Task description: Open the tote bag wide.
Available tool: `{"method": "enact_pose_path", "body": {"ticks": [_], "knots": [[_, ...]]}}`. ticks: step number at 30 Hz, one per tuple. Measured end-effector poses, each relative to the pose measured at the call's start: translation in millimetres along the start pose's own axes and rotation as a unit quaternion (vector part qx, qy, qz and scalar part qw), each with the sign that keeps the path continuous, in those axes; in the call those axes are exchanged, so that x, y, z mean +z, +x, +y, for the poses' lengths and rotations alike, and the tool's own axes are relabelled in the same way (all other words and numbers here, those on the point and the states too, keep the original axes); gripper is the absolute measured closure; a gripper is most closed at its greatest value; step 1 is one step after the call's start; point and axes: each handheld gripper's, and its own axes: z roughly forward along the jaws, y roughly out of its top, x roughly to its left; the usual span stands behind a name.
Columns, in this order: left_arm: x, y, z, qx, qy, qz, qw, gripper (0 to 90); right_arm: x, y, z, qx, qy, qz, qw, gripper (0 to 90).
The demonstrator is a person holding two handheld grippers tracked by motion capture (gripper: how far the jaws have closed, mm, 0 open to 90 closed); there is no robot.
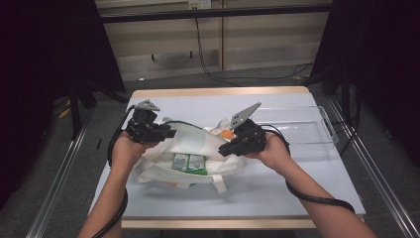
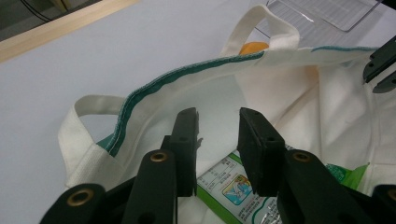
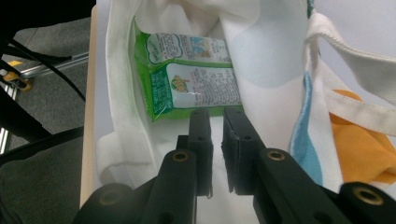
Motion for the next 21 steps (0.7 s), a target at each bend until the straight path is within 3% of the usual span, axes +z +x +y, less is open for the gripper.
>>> {"method": "enact_pose_path", "body": {"ticks": [4, 10, 12, 21], "knots": [[1.3, -0.9, -3.3, 0.003, 0.004, -0.003, 1.0, 69.9, 0.3, -1.4, 0.8, 0.002, -0.003, -0.004, 1.0, 84.0], [4.6, -2.8, -8.2, -0.01, 0.004, -0.005, 0.9999, 74.2, 1.5, -3.7, 2.5, 0.003, -0.001, -0.003, 1.0, 85.2], [5.1, -2.4, -9.9, -0.002, 0.008, -0.007, 0.9999, 74.4, 1.9, -4.0, 2.8, 0.005, -0.001, -0.003, 1.0, 85.4], [5.6, -3.2, -14.3, -0.005, 0.009, -0.01, 0.9999, 75.6, 3.3, -2.7, 5.4, 0.002, -0.002, 0.001, 1.0, 85.6]]}}
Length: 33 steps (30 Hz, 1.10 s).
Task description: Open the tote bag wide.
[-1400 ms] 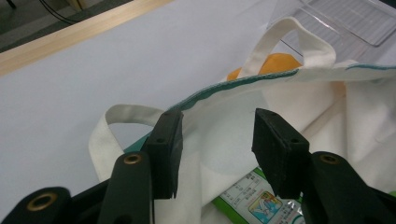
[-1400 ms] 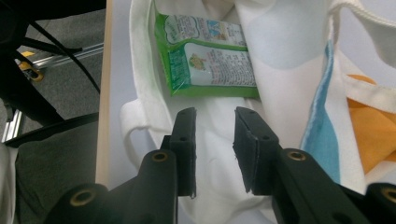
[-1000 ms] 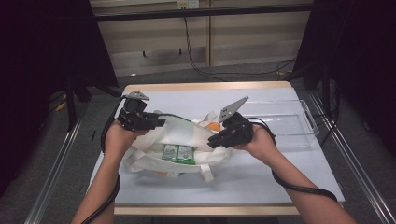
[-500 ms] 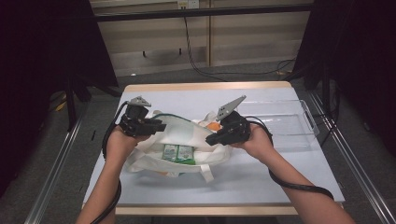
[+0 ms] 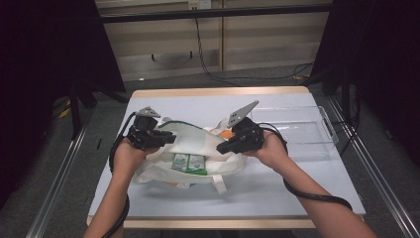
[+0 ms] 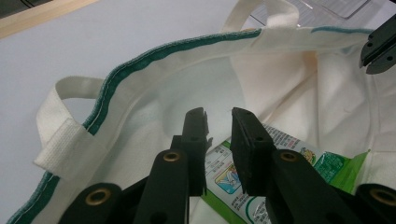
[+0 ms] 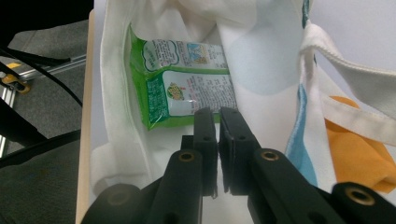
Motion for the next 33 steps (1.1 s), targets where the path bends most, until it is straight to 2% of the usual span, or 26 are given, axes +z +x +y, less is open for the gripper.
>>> {"method": "enact_pose_path", "body": {"ticks": [3, 4, 10, 13, 20, 24, 28, 29, 33], "knots": [[-0.2, -0.9, -1.2, -0.001, -0.001, 0.002, 1.0, 75.6, 0.2, 0.2, 0.9, 0.0, 0.002, 0.0, 1.0, 85.9], [0.5, -1.3, -1.9, -0.007, -0.007, -0.001, 1.0, 75.8, 0.3, 0.1, 1.1, 0.001, 0.002, 0.003, 1.0, 85.9], [1.1, -0.8, -5.5, -0.004, -0.005, -0.002, 1.0, 78.2, 3.1, 1.3, 2.9, -0.005, 0.002, 0.005, 1.0, 87.2], [2.0, -0.7, -8.1, -0.01, -0.005, -0.003, 0.9999, 80.7, 4.6, 1.5, 3.6, -0.003, 0.006, 0.001, 1.0, 87.2], [2.8, -0.4, -13.7, -0.008, 0.005, -0.004, 0.9999, 84.9, 8.6, 1.0, 4.3, -0.004, 0.011, 0.004, 0.9999, 87.2], [2.8, -0.7, -17.9, -0.019, 0.001, -0.008, 0.9998, 89.9, 11.3, -0.4, 4.5, -0.003, 0.012, 0.004, 0.9999, 87.1], [3.7, 0.1, -22.2, -0.02, 0.001, -0.009, 0.9998, 90.0, 12.4, -1.1, 4.5, -0.002, 0.012, 0.001, 0.9999, 87.1], [3.9, -0.6, -23.2, -0.029, -0.001, -0.009, 0.9995, 90.0, 13.0, -1.4, 4.4, -0.001, 0.012, 0.001, 0.9999, 87.2], [4.7, 0.6, -26.7, -0.03, 0.001, -0.014, 0.9994, 90.0, 14.4, -2.6, 3.2, 0.0, 0.014, -0.001, 0.9999, 87.1]]}}
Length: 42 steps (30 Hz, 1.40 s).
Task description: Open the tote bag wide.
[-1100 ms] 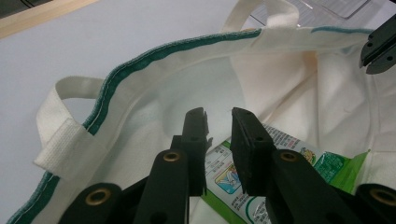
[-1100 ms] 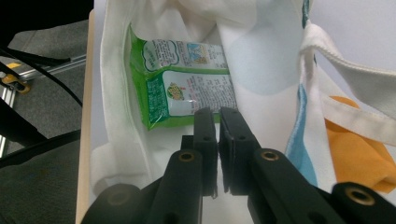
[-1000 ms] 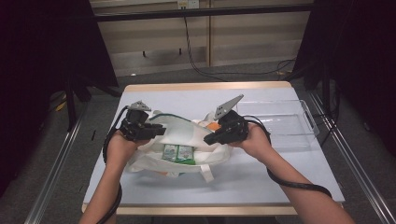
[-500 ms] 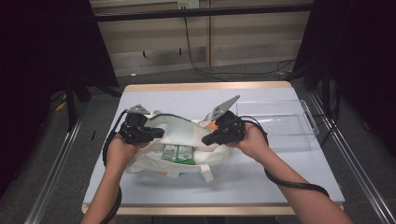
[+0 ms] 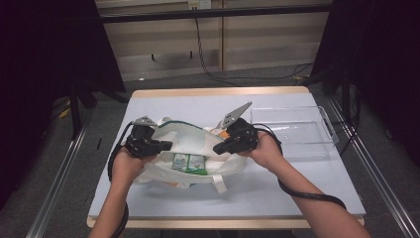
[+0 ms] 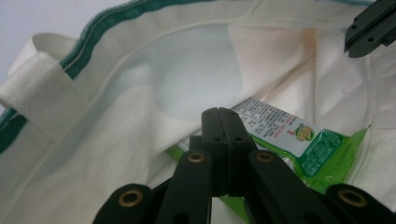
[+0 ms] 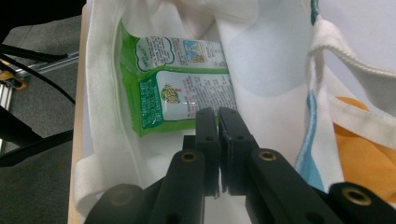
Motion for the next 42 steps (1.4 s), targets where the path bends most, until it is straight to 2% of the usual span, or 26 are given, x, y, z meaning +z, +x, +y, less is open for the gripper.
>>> {"method": "enact_pose_path", "body": {"ticks": [12, 20, 25, 33, 34, 39, 42], "knots": [[-2.2, -0.8, -10.1, -0.011, -0.002, -0.003, 0.9999, 90.0, 5.5, -3.0, -2.0, 0.006, 0.003, -0.001, 1.0, 87.0], [-4.6, -3.5, -14.3, -0.008, -0.006, 0.001, 0.9999, 90.0, 6.4, -4.4, -2.2, 0.004, 0.003, -0.004, 1.0, 87.0], [-4.6, -5.7, -18.1, -0.004, 0.001, 0.003, 1.0, 90.0, 7.5, -6.1, -1.6, 0.005, 0.009, -0.005, 0.9999, 87.0], [-7.3, -7.7, -26.5, -0.009, -0.008, 0.001, 0.9999, 90.0, 10.5, -8.2, -1.1, 0.005, 0.011, -0.007, 0.9999, 87.0], [-8.0, -7.6, -27.1, -0.004, -0.005, 0.005, 1.0, 90.0, 10.8, -8.1, -1.2, 0.007, 0.01, -0.006, 0.9999, 87.0], [-7.8, -9.9, -30.5, -0.007, -0.01, -0.003, 0.9999, 90.0, 11.7, -8.5, -1.1, 0.007, 0.011, -0.01, 0.9999, 87.1], [-8.2, -10.4, -32.3, -0.006, -0.011, 0.001, 0.9999, 90.0, 11.5, -9.4, -0.7, 0.009, 0.01, -0.011, 0.9998, 87.6]]}}
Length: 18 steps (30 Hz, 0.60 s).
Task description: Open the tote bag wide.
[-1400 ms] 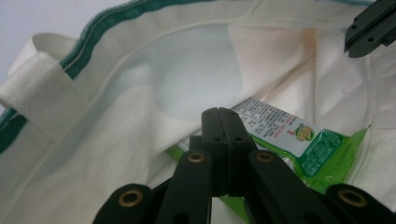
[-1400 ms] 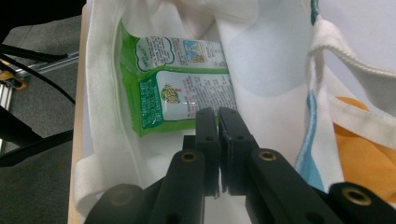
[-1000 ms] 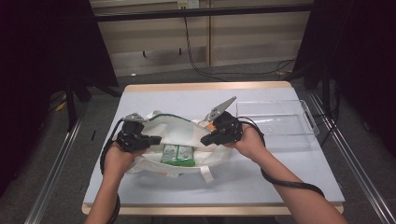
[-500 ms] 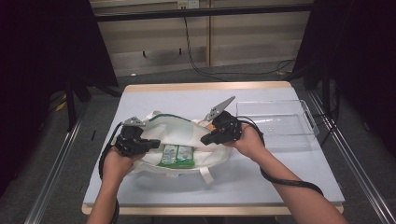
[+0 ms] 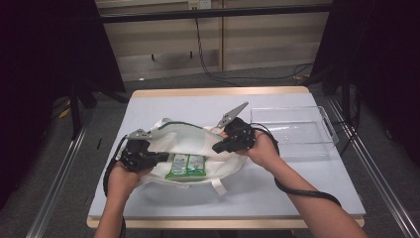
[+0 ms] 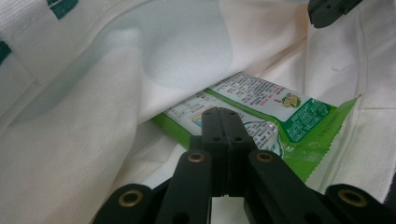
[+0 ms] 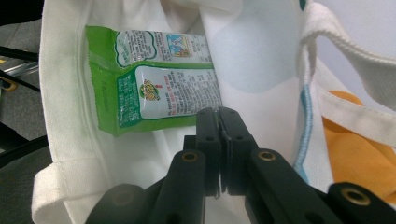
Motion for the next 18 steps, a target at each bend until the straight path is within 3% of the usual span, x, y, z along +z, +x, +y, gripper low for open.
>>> {"method": "enact_pose_path", "body": {"ticks": [9, 18], "knots": [[0.1, 1.1, -7.7, -0.003, 0.0, 0.001, 1.0, 90.0, -0.2, -2.1, -0.8, 0.005, -0.002, -0.005, 1.0, 88.1], [-5.1, 1.8, -13.0, 0.003, 0.007, 0.03, 0.9995, 90.0, -1.2, -3.7, -1.9, 0.009, -0.002, -0.007, 0.9999, 88.1]]}}
